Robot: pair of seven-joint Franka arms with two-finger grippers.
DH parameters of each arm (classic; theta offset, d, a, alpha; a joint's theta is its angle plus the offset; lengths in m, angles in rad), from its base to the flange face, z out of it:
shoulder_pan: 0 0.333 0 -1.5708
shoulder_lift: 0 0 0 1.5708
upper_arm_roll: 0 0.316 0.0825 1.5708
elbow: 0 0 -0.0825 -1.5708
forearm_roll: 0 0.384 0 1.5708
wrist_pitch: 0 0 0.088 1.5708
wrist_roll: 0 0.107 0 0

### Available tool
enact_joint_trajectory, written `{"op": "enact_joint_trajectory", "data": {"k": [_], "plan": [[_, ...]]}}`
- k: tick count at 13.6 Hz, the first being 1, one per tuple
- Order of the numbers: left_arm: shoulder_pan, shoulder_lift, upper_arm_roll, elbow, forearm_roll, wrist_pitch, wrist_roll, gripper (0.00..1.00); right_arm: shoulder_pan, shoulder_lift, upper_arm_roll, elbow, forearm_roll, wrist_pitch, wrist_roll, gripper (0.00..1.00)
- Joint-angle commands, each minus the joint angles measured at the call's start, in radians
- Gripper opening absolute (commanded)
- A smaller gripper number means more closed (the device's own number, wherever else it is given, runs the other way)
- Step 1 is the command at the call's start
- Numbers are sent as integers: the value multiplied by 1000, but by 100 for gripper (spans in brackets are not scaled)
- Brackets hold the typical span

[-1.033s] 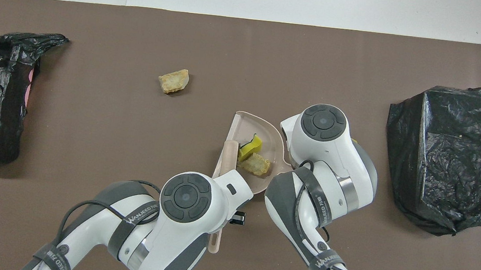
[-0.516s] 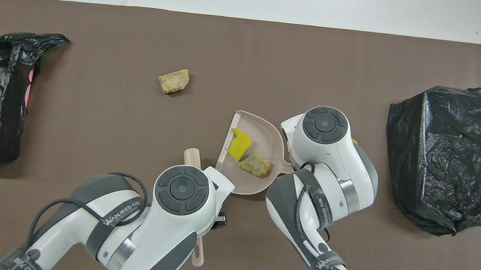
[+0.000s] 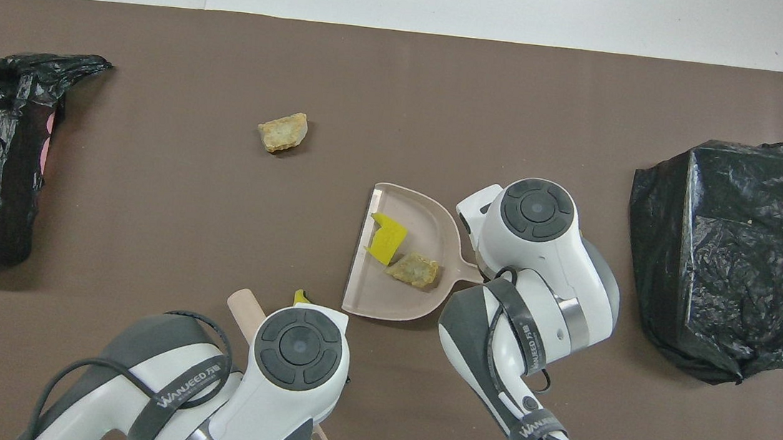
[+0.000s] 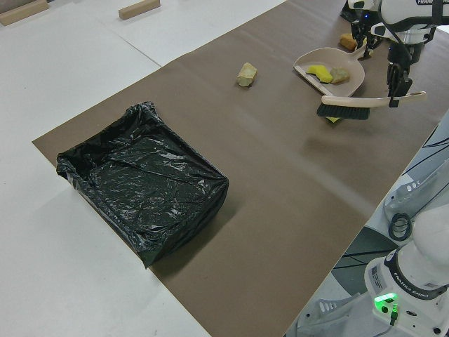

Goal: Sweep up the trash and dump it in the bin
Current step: 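Sweep the remaining pieces near the dustpan into it with the left gripper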

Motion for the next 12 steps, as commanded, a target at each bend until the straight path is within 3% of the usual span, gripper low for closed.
{"op": "enact_joint_trajectory", "data": {"k": [1, 5, 6, 12], "plan": [[-35, -19, 11, -91, -14, 119, -69, 0, -11, -15, 6, -33, -22, 22, -17, 0], [-36, 19, 11, -105, -98, 256, -67, 0, -2, -14, 4, -15, -38, -30, 41, 0], [-36, 34, 11, -105, -122, 291, -72, 0, 1, -18, 7, -15, -98, -33, 41, 0], [33, 93, 14, -69, -133, 384, 4, 0, 38, -28, 7, -15, -138, -42, 43, 0]]}}
